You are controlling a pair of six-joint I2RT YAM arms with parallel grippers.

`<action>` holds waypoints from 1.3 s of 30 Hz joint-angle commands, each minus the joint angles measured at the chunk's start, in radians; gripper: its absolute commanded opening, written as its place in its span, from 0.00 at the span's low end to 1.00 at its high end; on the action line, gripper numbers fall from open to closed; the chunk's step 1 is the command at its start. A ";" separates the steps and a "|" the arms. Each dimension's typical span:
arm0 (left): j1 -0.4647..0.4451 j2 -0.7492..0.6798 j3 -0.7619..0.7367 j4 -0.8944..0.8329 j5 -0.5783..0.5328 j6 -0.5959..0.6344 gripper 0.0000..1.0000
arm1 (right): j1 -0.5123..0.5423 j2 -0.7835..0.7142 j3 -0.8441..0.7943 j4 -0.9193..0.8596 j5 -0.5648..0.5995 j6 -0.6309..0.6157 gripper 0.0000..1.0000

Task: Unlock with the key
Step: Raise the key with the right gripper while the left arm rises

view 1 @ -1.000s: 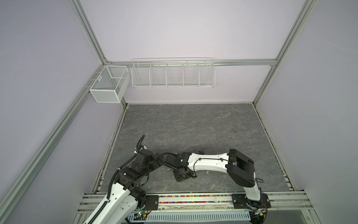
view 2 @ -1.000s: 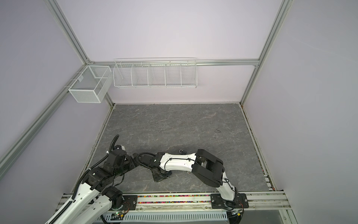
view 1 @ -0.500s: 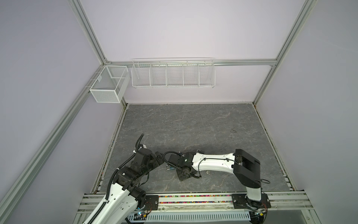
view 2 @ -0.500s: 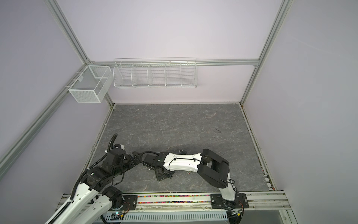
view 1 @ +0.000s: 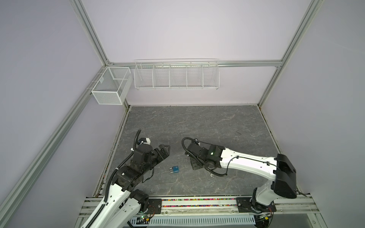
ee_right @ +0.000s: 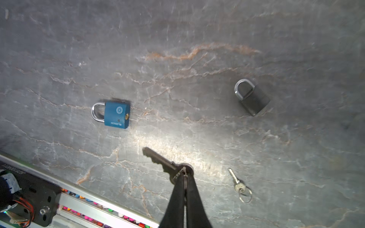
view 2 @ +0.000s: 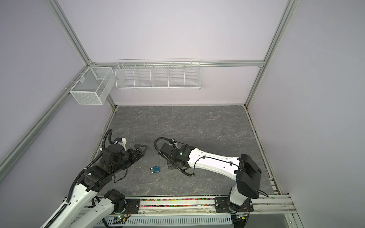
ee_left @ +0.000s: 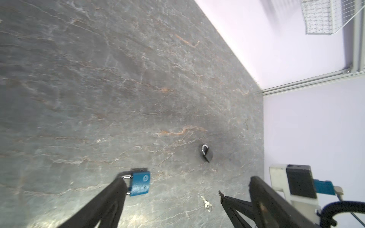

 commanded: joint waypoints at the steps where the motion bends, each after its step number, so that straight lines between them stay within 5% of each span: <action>1: -0.006 0.061 0.025 0.202 0.079 -0.055 0.95 | -0.049 -0.073 -0.027 0.030 0.050 -0.090 0.06; 15: -0.088 0.353 0.073 0.785 0.227 -0.055 0.83 | -0.228 -0.316 -0.082 0.282 -0.001 -0.185 0.07; 23: -0.176 0.437 0.152 0.854 0.205 0.089 0.72 | -0.238 -0.298 -0.022 0.247 0.006 -0.188 0.07; 39: -0.228 0.580 0.220 0.864 0.322 0.149 0.44 | -0.238 -0.321 0.010 0.245 -0.041 -0.201 0.07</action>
